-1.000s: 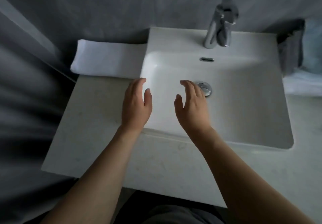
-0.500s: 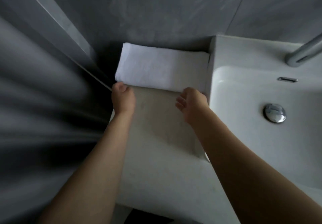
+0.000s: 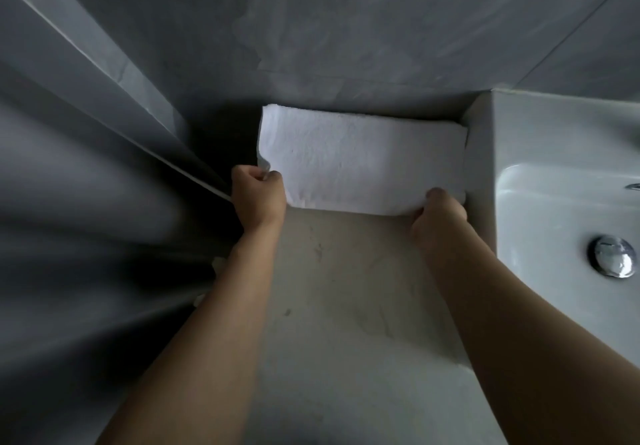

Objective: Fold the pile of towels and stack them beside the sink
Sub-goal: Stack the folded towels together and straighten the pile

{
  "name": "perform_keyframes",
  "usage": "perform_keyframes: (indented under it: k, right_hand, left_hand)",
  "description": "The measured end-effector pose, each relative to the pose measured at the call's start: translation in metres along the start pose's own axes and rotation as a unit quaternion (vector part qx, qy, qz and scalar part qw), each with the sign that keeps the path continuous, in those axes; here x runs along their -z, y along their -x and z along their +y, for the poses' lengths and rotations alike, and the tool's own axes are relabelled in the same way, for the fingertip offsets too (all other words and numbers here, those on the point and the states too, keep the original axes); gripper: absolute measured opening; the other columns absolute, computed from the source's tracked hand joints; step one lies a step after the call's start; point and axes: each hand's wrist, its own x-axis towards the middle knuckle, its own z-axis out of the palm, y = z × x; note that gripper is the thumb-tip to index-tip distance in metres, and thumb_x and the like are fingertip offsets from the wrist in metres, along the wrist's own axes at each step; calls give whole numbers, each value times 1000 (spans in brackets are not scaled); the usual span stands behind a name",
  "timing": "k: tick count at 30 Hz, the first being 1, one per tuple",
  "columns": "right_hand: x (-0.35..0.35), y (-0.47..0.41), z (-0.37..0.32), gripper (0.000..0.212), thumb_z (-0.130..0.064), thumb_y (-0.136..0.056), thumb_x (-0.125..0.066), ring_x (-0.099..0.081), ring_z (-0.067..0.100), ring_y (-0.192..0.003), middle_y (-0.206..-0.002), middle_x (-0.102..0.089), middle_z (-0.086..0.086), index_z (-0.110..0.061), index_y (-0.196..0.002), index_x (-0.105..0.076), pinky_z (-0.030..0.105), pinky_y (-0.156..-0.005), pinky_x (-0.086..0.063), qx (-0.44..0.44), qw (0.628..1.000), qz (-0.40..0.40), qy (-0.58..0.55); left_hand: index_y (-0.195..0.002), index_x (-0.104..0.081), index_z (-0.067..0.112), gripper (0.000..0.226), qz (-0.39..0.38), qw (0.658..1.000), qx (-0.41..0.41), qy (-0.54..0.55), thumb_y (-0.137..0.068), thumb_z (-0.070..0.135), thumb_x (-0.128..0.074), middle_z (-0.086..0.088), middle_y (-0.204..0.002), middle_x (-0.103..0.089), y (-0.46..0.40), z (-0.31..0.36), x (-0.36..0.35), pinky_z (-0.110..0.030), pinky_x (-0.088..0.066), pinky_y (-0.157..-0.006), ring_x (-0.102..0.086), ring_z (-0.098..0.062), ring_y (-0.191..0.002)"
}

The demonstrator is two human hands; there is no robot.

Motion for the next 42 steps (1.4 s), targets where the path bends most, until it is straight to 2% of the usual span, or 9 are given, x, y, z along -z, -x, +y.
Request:
perform_keyframes:
  k: [5, 11, 14, 17, 22, 27, 32, 37, 42]
  right_hand:
    - [-15, 10, -4, 10, -18, -74, -56, -43, 17, -59, -66, -47, -1, -12, -78, -48, 32, -60, -38, 245, 961, 36, 126]
    - [-20, -4, -32, 65, -43, -72, -67, -58, 17, -88, -108, -57, -1, -20, -128, -45, 31, -79, -45, 204, 963, -20, 175]
    - [-20, -15, -41, 46, -32, -80, -62, -60, 28, -107, -116, -66, 6, -19, -125, -60, 37, -93, -49, 253, 919, -22, 302]
    - [-26, -13, -40, 37, -15, -83, -47, -58, 35, -109, -113, -66, 14, -9, -114, -66, 31, -87, -45, 309, 879, 7, 363]
    - [-24, -6, -25, 19, -10, -80, -42, -52, 27, -76, -69, -55, 2, -9, -73, -60, 27, -64, -33, 330, 862, -20, 384]
    - [-5, 16, -33, 26, -6, -78, -42, -55, 18, -85, -80, -57, -9, -22, -88, -60, 21, -64, -35, 334, 901, -14, 277]
    - [23, 48, -38, 65, -32, -68, -56, -56, 16, -99, -109, -56, -5, -20, -132, -52, 29, -83, -46, 318, 881, -136, 324]
    - [76, 69, -30, 18, -19, -79, -56, -58, 24, -73, -73, -62, 1, -12, -87, -71, 25, -60, -38, 421, 780, -93, 454]
    - [141, 88, -31, 21, -16, -84, -55, -41, 19, -57, -62, -50, 5, -5, -66, -60, 25, -53, -22, 531, 732, -67, 420]
  left_hand:
    - [-84, -58, 17, 10, -59, 985, -155, -53, -81, 10, -65, -1, -91, -55, 6, 0, -10, -11, -42, -63, -52, -9, -71]
    - [-121, -48, 9, 53, -37, 999, 2, 29, -81, 31, -76, 0, -110, -51, -17, 10, -17, -7, -40, -58, -55, -11, -83]
    - [-101, -63, 3, 29, -98, 993, 61, 3, -80, 22, -71, -4, -88, -63, -37, 20, -23, -28, -45, -65, -63, -24, -84]
    - [-77, -60, 7, 12, -115, 989, -37, -80, -76, 18, -65, -6, -74, -61, -33, 33, -29, -27, -40, -59, -56, -21, -66]
    - [-62, -40, 16, 28, -143, 961, -187, -147, -76, 16, -65, 5, -57, -41, -3, 39, -38, -24, -26, -42, -35, -8, -47]
    - [-100, -48, 13, 21, -98, 994, -29, 32, -80, 10, -54, -3, -96, -59, 4, 48, -10, -28, -47, -67, -57, -21, -79]
    - [-70, -55, 9, 16, -181, 968, 97, 142, -62, 22, -56, -7, -70, -47, 46, 61, 18, -33, -39, -66, -47, -22, -70]
    - [-71, -43, -1, 31, -180, 975, -23, 131, -81, 22, -61, -1, -66, -34, 121, 66, 26, -31, -29, -60, -34, -11, -62]
    - [-70, -48, 0, 32, -207, 964, -97, 136, -76, 28, -62, -3, -66, -40, 200, 77, 34, -31, -32, -61, -39, -13, -63]
